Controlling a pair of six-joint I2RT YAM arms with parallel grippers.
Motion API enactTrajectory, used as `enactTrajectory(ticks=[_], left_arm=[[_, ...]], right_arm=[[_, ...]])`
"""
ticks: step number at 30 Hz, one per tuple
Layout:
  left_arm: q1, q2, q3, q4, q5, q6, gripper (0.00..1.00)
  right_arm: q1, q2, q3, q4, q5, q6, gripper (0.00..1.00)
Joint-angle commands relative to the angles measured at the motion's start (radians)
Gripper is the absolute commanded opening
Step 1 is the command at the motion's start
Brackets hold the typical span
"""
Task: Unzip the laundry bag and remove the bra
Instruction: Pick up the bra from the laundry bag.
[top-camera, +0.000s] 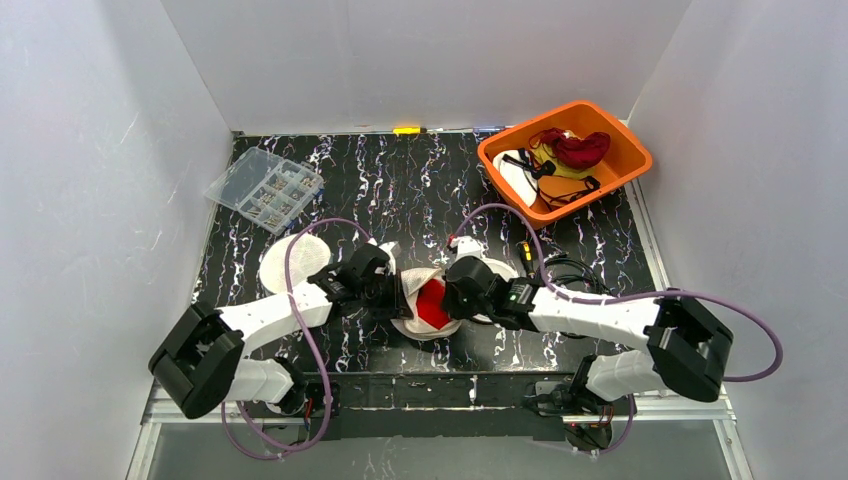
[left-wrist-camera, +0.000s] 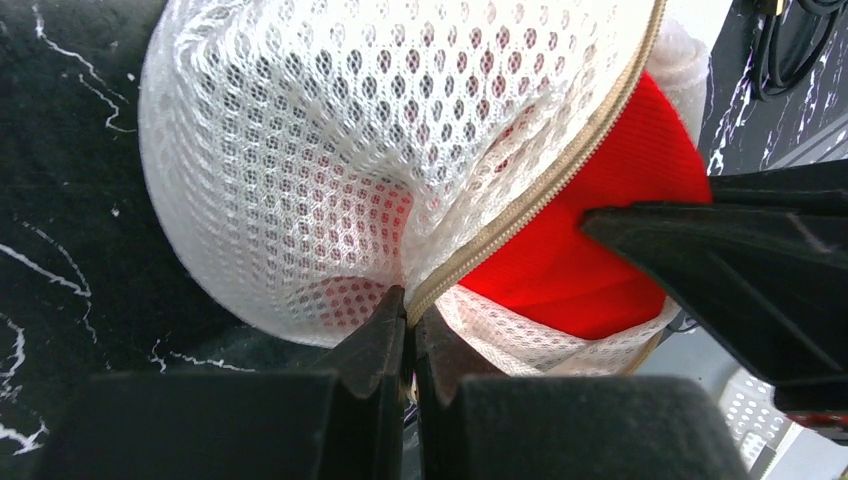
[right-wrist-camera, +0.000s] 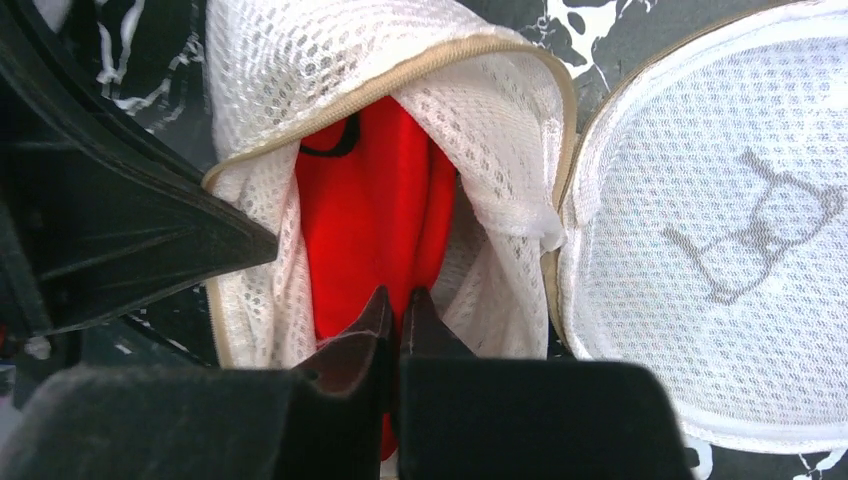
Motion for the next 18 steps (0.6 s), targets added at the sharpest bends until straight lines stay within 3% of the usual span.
enactTrajectory(ticks=[1,10,18], left_arm=[[-0.005,-0.083,0.034,-0.080,-0.041,0.027,0.00],[-0.005,-0.123,0.085,-0.166,-0.130,0.020,0.00],[-0.001,-0.119,0.199,-0.252,-0.204,0.049,0.00]], right_arm=[[-0.004,-0.101,0.039,0.022,0.037,-0.082,0.01],[-0.003,-0.195,0.051,-0.037,-0.029,-0.262,0.01],[0.006,-0.119,0.131,-0.186,-0.158,-0.419,0.01]])
